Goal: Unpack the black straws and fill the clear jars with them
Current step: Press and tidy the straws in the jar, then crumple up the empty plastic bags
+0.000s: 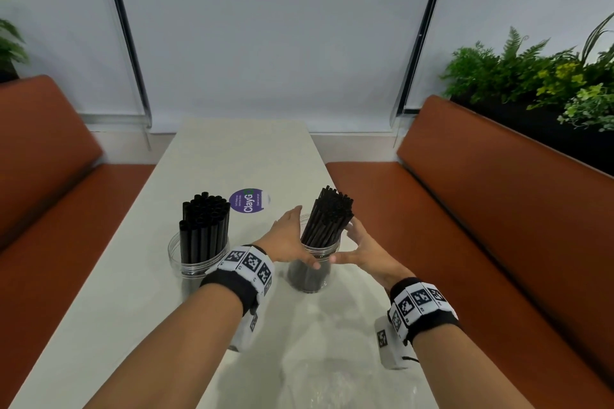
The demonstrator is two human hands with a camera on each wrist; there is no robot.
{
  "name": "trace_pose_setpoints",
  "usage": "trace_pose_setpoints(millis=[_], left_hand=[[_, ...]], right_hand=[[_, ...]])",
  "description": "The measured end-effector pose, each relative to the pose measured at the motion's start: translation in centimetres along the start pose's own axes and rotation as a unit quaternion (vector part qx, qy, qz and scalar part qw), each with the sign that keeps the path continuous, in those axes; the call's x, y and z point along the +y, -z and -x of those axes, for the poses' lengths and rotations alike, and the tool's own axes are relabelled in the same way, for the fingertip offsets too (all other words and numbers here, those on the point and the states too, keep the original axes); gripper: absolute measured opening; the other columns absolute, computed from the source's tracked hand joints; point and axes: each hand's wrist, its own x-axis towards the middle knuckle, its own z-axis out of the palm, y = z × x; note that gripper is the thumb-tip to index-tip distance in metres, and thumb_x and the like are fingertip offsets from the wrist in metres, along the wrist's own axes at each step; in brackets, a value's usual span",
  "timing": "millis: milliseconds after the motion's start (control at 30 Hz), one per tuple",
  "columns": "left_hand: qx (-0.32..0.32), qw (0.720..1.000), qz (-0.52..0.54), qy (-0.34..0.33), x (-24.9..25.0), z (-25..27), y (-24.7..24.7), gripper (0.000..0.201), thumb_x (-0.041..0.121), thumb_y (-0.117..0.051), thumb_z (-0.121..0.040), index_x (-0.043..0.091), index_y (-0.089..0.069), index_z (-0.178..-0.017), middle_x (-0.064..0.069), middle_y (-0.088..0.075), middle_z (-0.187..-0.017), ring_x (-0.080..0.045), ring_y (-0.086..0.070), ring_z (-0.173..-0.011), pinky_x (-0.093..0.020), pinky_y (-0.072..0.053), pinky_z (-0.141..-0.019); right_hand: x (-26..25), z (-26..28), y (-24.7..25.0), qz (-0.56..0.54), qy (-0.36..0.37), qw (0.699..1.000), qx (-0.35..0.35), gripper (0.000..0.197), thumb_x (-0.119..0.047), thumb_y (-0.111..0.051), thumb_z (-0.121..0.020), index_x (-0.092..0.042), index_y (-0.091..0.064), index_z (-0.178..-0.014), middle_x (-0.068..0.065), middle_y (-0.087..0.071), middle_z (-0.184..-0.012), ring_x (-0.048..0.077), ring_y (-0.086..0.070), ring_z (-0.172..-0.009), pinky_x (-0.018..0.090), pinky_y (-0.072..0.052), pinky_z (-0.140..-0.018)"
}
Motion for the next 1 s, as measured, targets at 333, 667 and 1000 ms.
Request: trace_pose_setpoints(millis=[333, 667, 1000], left_hand=[[-0.015, 0.988, -0.152, -0.01, 1.3, 14.4, 7.4, 0.063, 0.034, -0.068, -0.08, 0.03, -0.038, -0.135, 0.006, -0.048, -0.135, -0.016, -0.048, -0.12, -0.029, -0.04, -0.099], [-0.285, 0.909, -0.288, 0.102, -12.1, 29.6, -0.1, 0.106, 0.012, -0.07, -0.079, 0.047, 0.007, -0.142, 0.003, 0.012, -0.157, -0.031, -0.022, -0.138, -0.041, -0.038, -0.107], [0.199, 0.964, -0.124, 0.129, -7.9, 28.0, -0.9, 0.036, 0.025, -0.058, -0.085, 0.03, -0.044, -0.117, 0.002, -0.052, -0.099, -0.023, -0.059, -0.09, -0.027, -0.042, -0.071]], right_hand=[[-3.6, 10.2, 1.2, 0.45, -0.048, 0.886, -0.102, 0.074, -0.043, -0.066, -0.081, -0.029, -0.028, -0.144, -0.001, -0.03, -0.152, 0.017, -0.034, -0.135, 0.03, -0.028, -0.11], [6.0, 21.0, -9.3, 0.593, -0.095, 0.752, -0.272, 0.1, -0.055, -0.057, -0.084, -0.063, 0.036, -0.119, -0.002, 0.009, -0.158, 0.036, 0.006, -0.145, 0.067, -0.014, -0.108], [-3.7, 22.1, -11.1, 0.16, 0.106, 0.979, 0.062, 0.053, -0.008, -0.061, -0.086, -0.043, -0.04, -0.119, -0.022, -0.045, -0.118, -0.004, -0.045, -0.103, -0.002, -0.031, -0.078]])
